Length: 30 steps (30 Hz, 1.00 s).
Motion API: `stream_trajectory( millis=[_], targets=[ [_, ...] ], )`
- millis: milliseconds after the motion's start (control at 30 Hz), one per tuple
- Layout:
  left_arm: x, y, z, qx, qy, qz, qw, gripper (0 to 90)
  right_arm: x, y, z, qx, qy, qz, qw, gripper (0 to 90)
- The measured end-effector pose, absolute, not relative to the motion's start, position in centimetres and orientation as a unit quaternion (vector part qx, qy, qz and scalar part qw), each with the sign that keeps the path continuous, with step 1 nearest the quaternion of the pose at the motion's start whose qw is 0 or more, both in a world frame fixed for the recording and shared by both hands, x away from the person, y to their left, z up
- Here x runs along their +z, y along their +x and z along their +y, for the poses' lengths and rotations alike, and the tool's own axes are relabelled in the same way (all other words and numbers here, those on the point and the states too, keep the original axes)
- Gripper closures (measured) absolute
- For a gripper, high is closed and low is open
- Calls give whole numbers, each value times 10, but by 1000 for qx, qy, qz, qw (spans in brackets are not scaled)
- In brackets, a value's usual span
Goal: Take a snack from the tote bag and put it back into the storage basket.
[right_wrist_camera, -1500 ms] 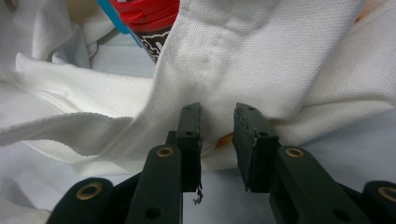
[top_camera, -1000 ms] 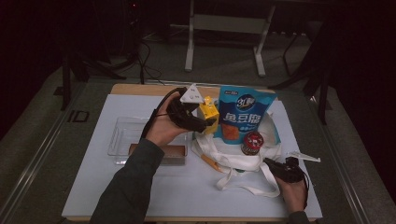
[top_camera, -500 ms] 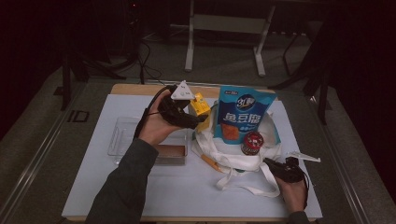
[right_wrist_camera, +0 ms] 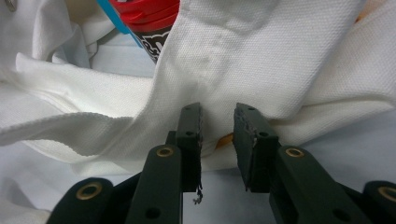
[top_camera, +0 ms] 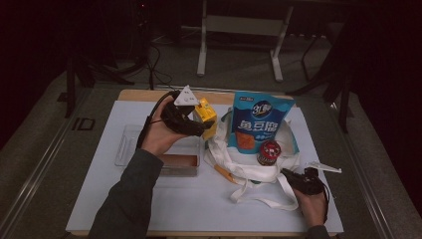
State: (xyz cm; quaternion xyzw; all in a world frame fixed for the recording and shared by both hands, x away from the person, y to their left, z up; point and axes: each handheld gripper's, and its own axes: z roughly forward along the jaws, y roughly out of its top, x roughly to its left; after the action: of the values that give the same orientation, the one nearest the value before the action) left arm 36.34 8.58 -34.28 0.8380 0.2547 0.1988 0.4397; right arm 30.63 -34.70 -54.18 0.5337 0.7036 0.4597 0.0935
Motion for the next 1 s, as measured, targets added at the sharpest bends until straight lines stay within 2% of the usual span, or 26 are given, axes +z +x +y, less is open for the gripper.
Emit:
stream_trajectory(
  millis=[1000],
  targets=[
    [-361, 365, 111, 227, 827, 310, 410, 288, -542, 306, -347, 459, 534, 703, 94, 718]
  ],
)
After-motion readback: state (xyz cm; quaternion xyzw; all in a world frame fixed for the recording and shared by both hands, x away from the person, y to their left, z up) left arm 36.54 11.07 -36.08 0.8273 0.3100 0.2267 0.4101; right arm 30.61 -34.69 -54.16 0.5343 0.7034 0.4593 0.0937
